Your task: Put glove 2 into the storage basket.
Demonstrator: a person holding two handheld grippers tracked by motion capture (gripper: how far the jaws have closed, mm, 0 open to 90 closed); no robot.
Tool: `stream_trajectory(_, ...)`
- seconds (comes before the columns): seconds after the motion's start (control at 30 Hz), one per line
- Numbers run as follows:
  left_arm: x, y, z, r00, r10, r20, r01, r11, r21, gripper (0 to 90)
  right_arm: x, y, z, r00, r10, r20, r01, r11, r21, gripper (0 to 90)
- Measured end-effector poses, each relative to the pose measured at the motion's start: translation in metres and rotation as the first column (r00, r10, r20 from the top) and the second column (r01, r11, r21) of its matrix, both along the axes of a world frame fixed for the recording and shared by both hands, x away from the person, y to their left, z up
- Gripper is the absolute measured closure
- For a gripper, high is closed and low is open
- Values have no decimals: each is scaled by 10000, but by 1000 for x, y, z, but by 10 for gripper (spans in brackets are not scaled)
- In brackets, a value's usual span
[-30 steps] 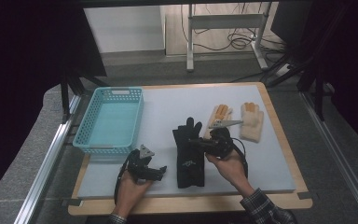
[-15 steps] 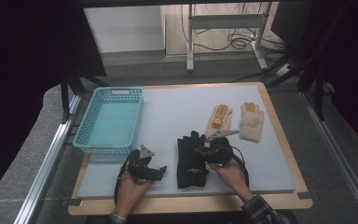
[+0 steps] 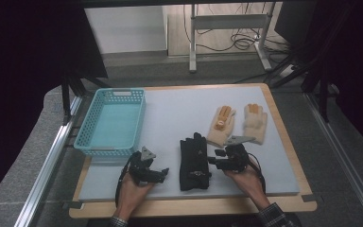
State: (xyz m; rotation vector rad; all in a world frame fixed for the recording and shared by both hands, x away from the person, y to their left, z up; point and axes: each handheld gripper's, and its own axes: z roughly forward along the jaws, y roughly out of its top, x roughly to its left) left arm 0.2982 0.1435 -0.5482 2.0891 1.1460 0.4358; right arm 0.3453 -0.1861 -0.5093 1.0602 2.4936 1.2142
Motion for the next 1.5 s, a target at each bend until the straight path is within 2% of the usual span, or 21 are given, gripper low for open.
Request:
stream_trajectory(0.03, 0, 0, 0, 10000, 0, 0, 0, 10000, 0, 52, 0, 0, 0, 10000, 0, 0, 0, 10000, 0, 499)
stream_trajectory(0.07, -3, 0, 1, 9999, 58, 116, -60, 9998, 210, 52, -4, -2, -3, 9999, 149, 31, -149, 9999, -48, 609)
stream_trajectory(0.1, -3, 2, 1, 10000, 51, 62, -53, 9993, 367, 51, -6, -4, -4, 9996, 266, 14, -266, 9996, 21, 671)
stream_trajectory(0.17, -5, 5, 0, 9999, 77, -87, -73, 9993, 375, 48, -10, -6, -6, 9990, 438, -55, -438, 9990, -73, 789)
stream_trajectory(0.3, -8, 11, 1, 9995, 254, -188, -246, 9988, 423, 41, -16, -6, -11, 9966, 784, -261, -785, 9969, -55, 883)
stream_trajectory(0.33, -9, 16, 0, 9990, 366, -246, -358, 9988, 345, 36, -17, -5, -12, 9958, 880, -258, -883, 9961, -83, 884)
stream_trajectory(0.43, -9, 21, -2, 9992, 271, -293, -265, 9994, 199, 34, -18, 0, -17, 9930, 1138, -307, -1145, 9932, -226, 886)
stream_trajectory(0.53, -9, 24, -2, 9995, 133, -271, -126, 9996, 253, 34, -18, 6, -21, 9915, 1260, -329, -1272, 9912, -360, 886)
stream_trajectory(0.77, -8, 29, -3, 9993, 262, -271, -258, 9996, 147, 29, -20, 19, -23, 9873, 1559, -309, -1567, 9873, -256, 886)
stream_trajectory(0.97, -8, 30, -3, 9993, 233, -303, -230, 9997, 108, 29, -22, 40, -25, 9799, 1982, -241, -1988, 9798, -224, 885)
stream_trajectory(1.2, -8, 31, -4, 9993, 227, -300, -226, 9997, 45, 28, -21, 62, -26, 9749, 2227, -73, -2228, 9742, -363, 877)
stream_trajectory(1.5, -8, 31, -4, 9993, 225, -295, -224, 9997, 34, 28, -20, 75, -26, 9740, 2265, 2, -2261, 9726, -544, 873)
